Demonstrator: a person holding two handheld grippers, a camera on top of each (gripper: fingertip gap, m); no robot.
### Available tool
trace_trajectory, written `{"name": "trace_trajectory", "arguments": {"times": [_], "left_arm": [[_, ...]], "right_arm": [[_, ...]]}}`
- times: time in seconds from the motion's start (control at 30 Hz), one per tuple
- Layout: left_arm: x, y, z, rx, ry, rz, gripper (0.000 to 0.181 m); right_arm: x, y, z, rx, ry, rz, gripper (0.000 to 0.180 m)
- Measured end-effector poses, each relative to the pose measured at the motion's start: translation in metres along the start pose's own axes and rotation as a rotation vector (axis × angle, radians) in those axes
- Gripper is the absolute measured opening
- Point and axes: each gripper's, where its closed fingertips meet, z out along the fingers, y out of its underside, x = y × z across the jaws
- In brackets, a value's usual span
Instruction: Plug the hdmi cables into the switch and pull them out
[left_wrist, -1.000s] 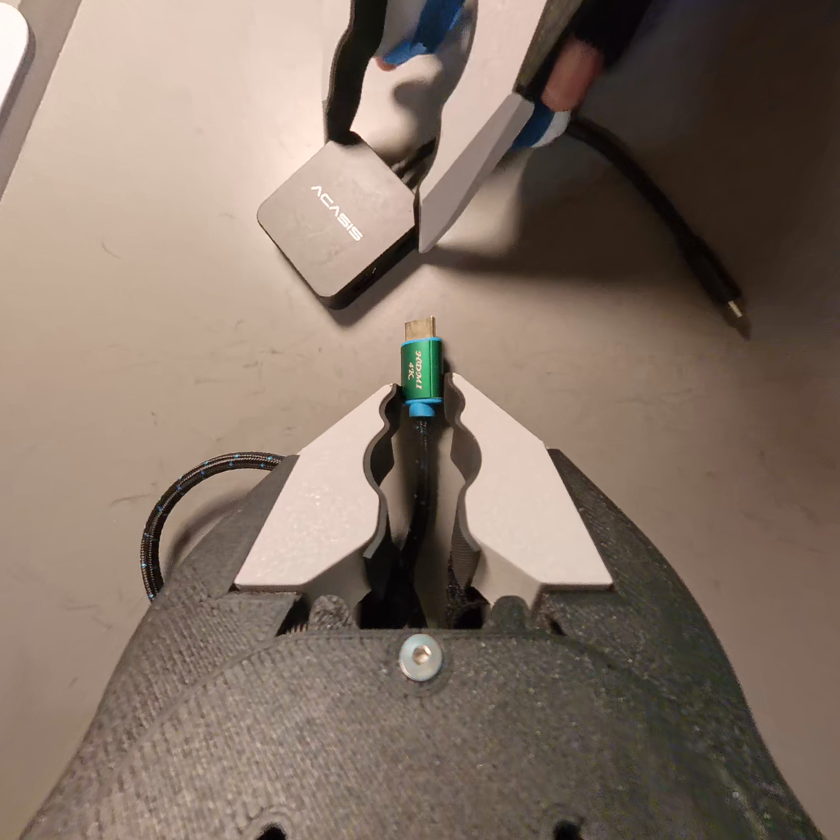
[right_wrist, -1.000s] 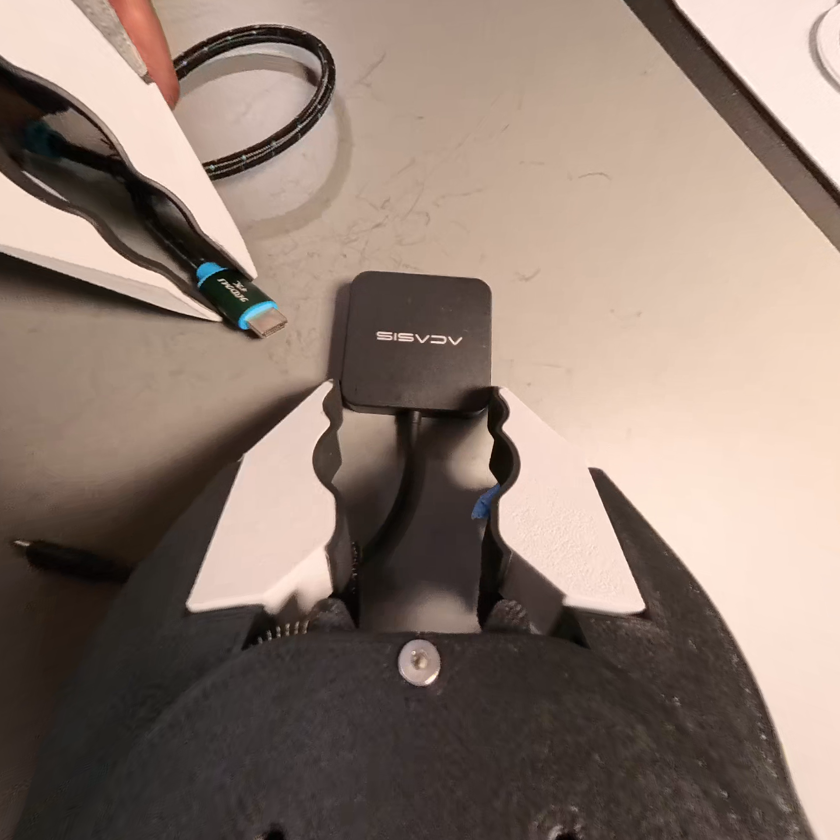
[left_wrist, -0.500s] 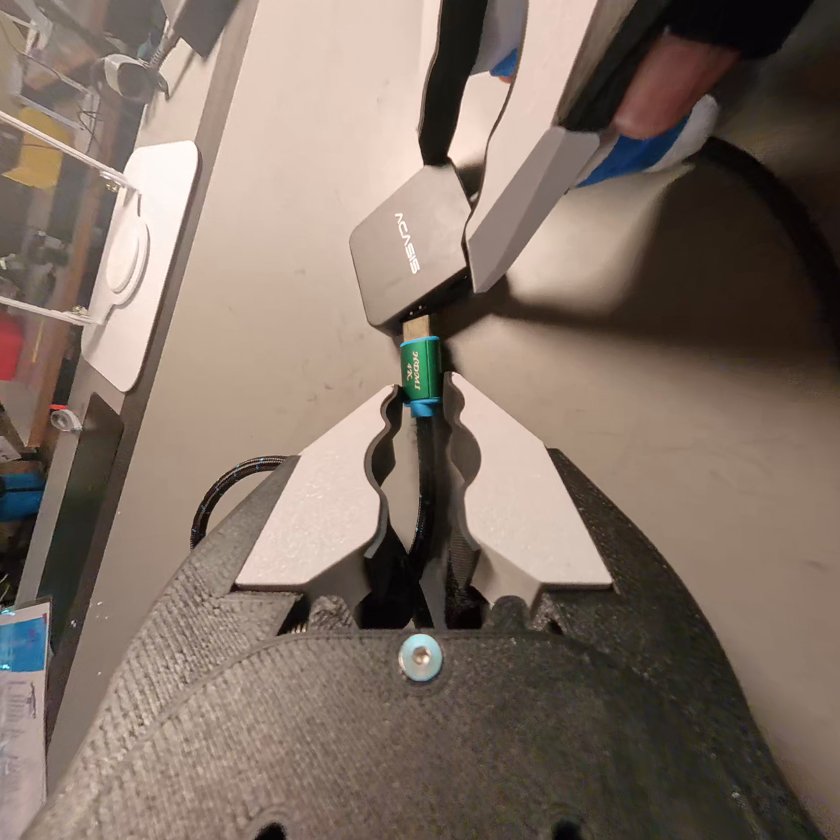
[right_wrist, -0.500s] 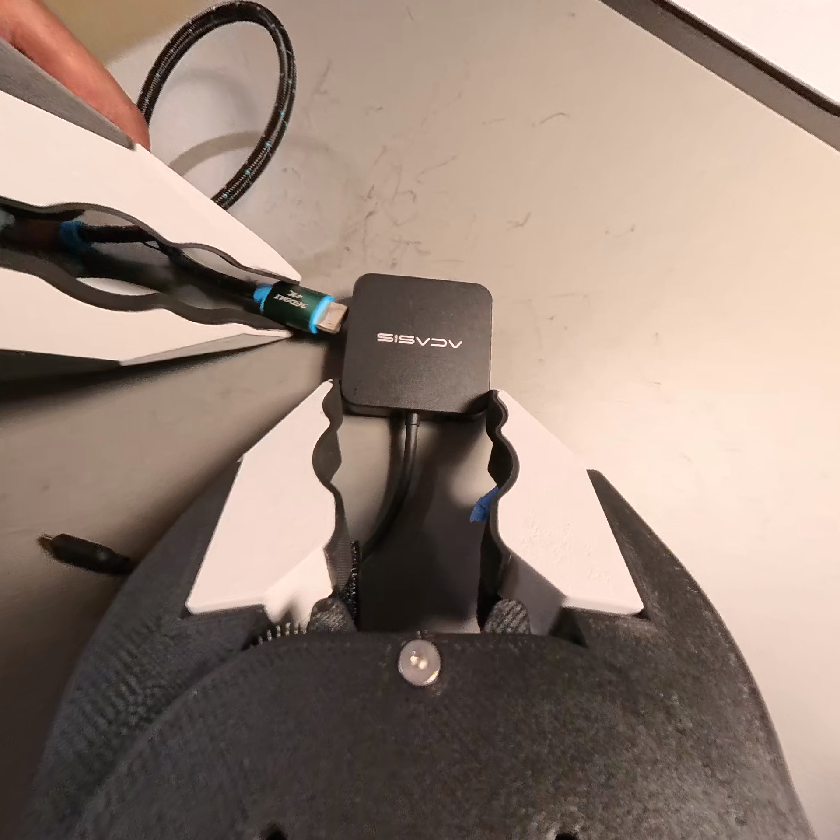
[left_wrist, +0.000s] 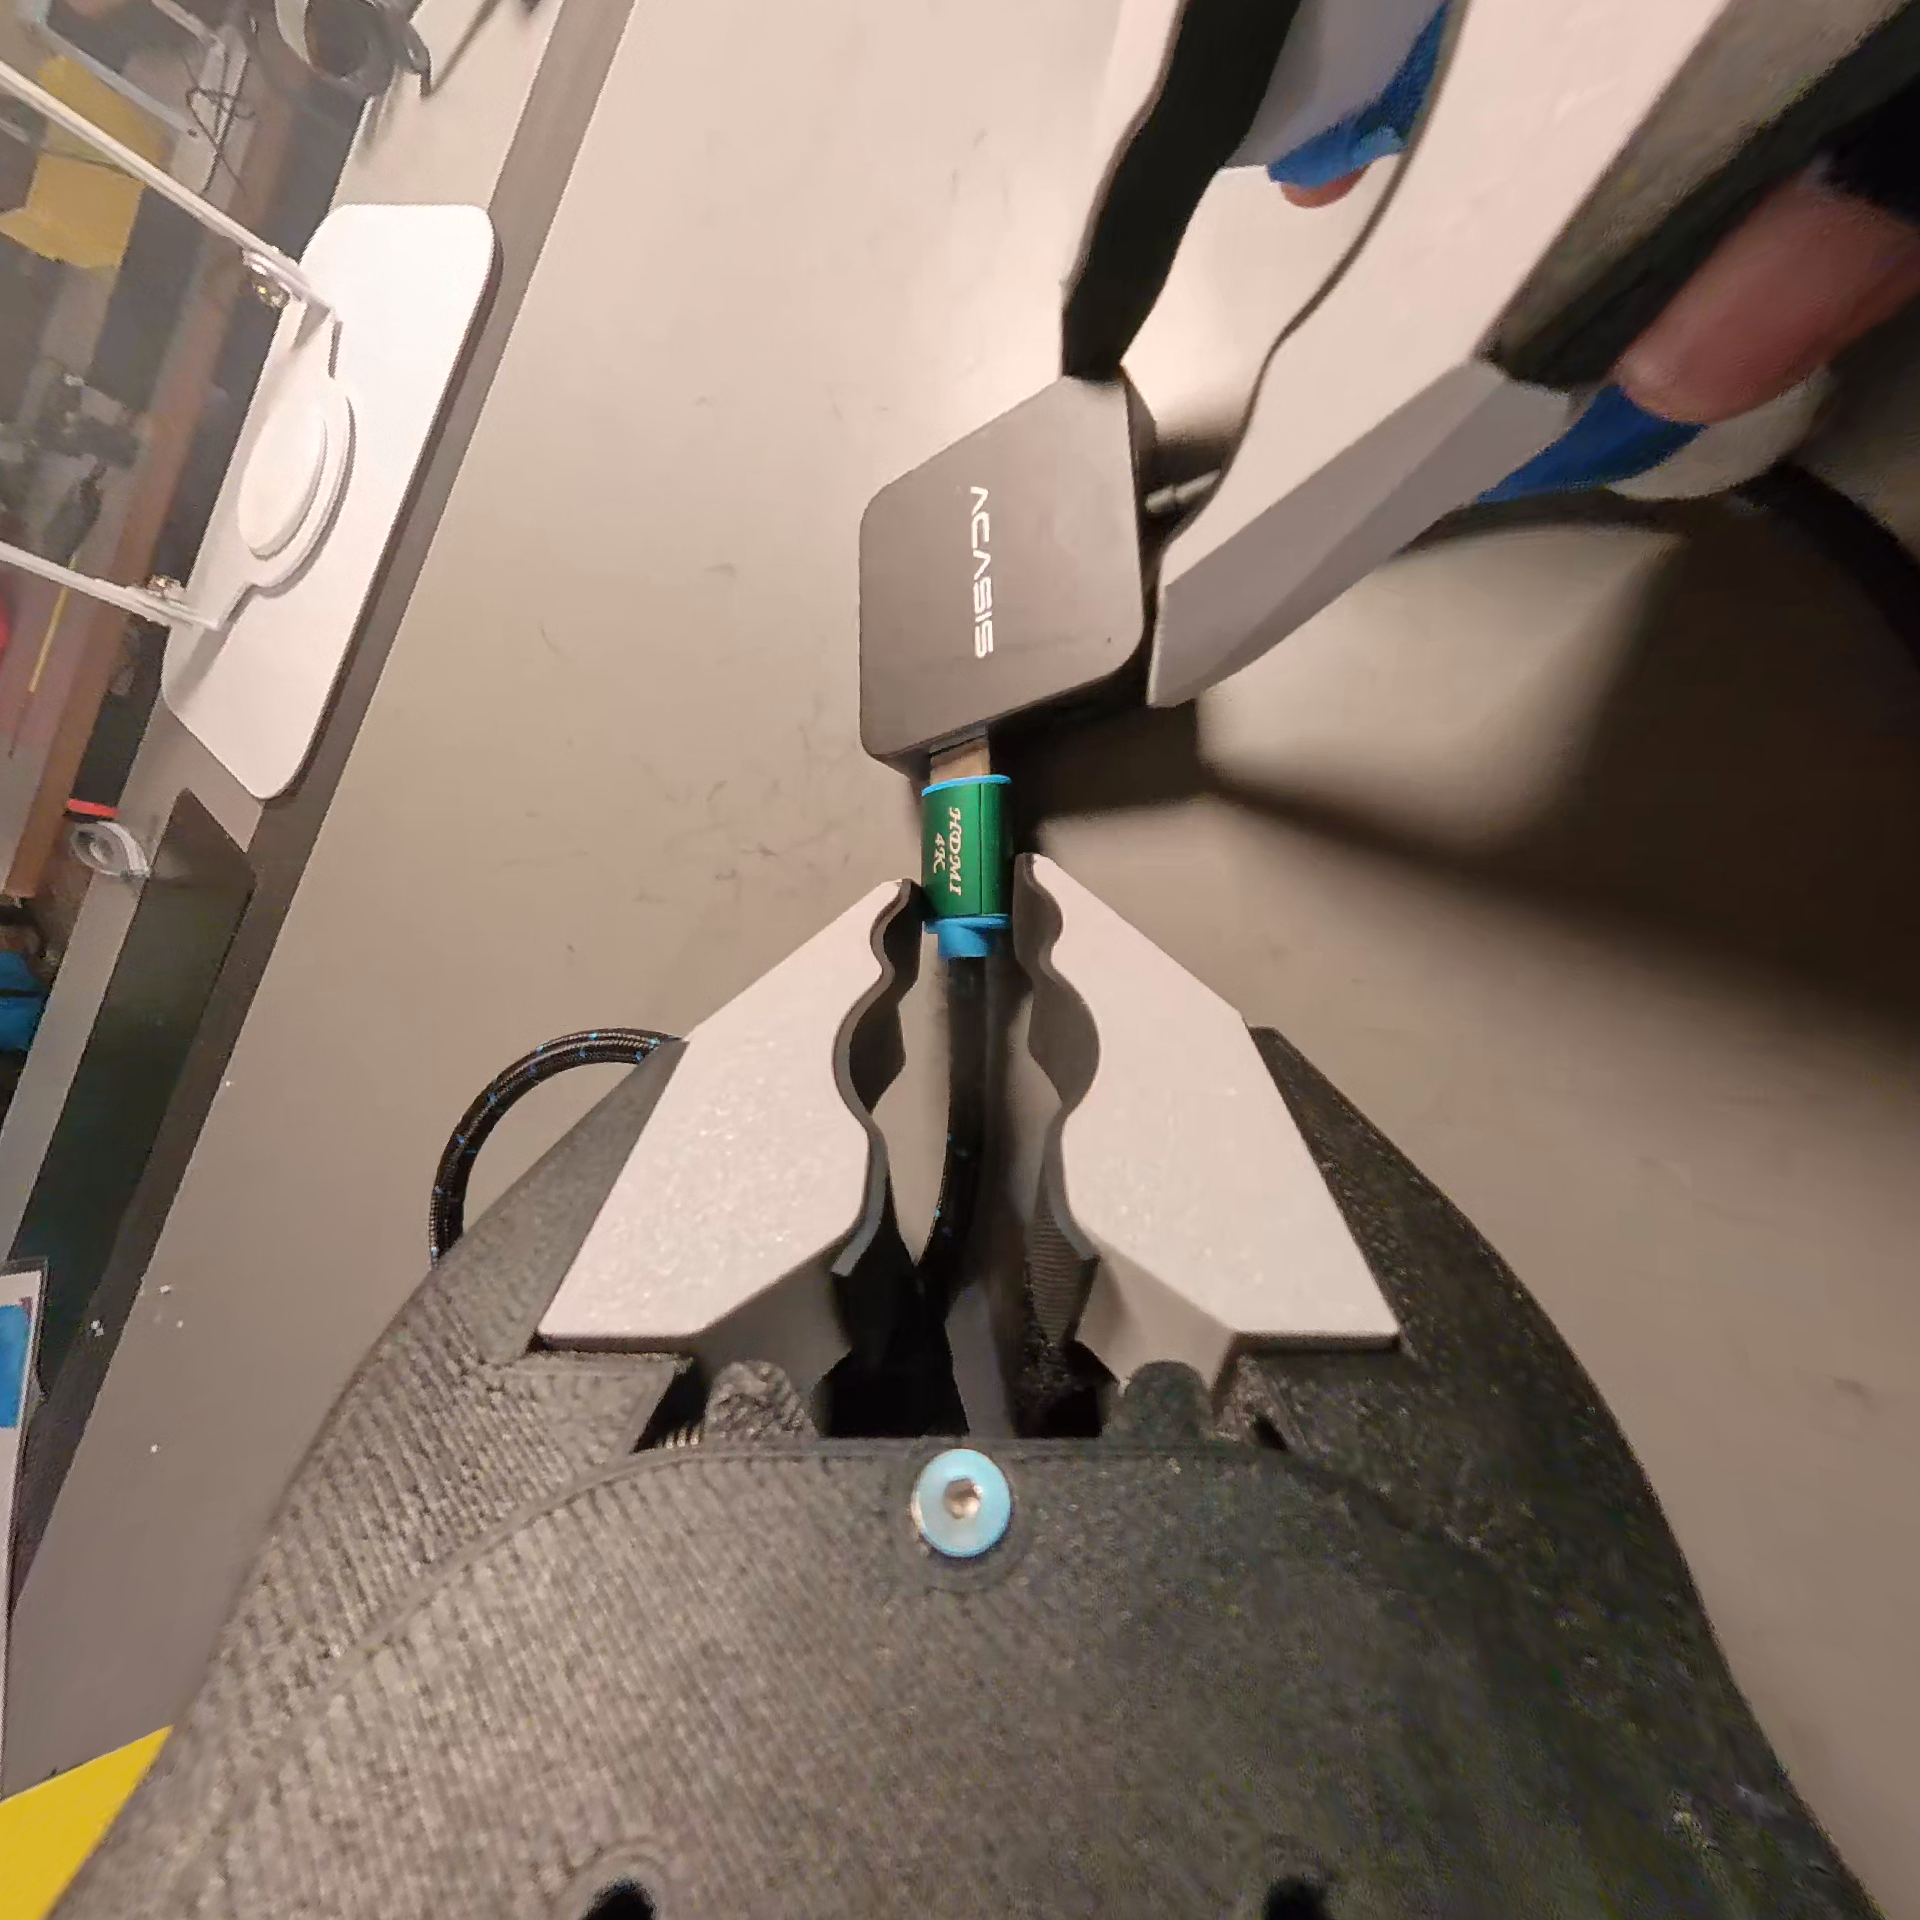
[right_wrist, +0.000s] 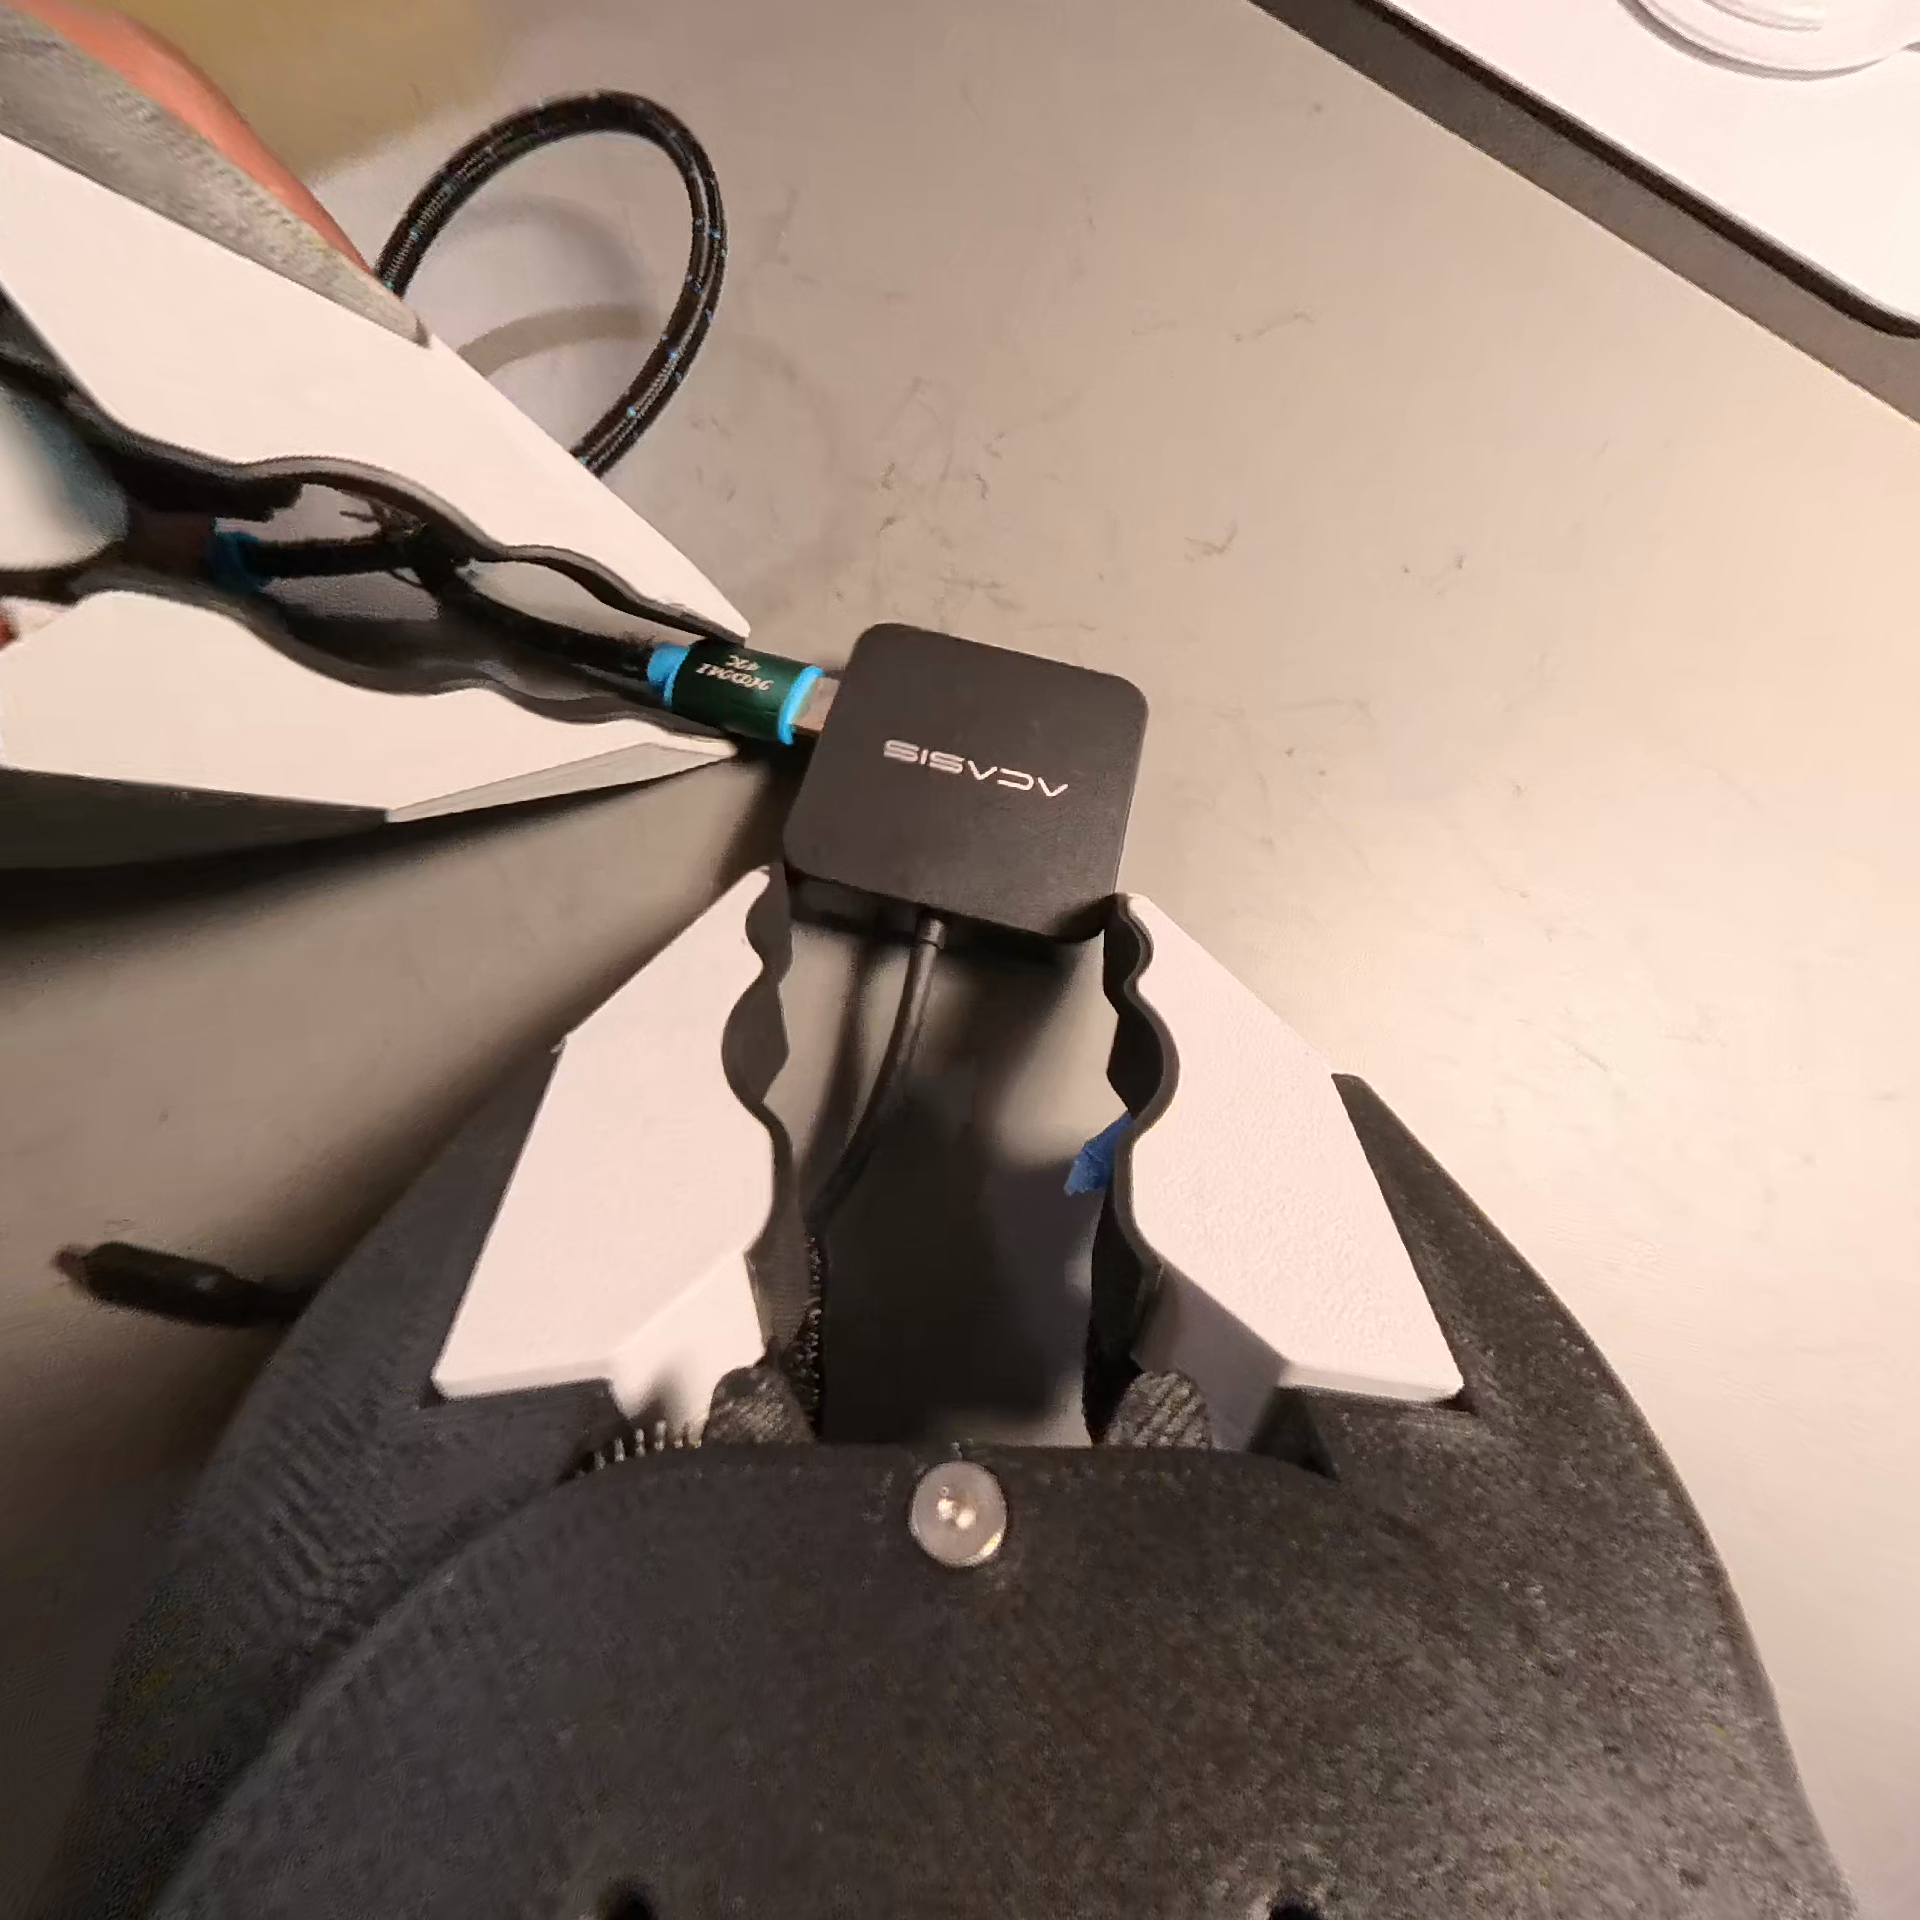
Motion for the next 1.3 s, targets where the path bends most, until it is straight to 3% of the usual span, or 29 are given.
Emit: {"name": "trace_trajectory", "arguments": {"times": [0.43,0.67,1.3], "left_arm": [[-0.001,0.001,0.000,0.026,0.034,0.000,0.018],[0.003,-0.004,-0.001,0.058,0.036,0.050,0.018],[0.008,-0.006,-0.002,0.054,0.020,0.102,0.016]], "right_arm": [[0.001,0.002,-0.007,-0.008,-0.119,-0.101,0.055],[0.003,0.010,-0.002,-0.033,-0.164,-0.106,0.071],[-0.003,0.007,-0.001,-0.010,-0.123,-0.197,0.066]]}}
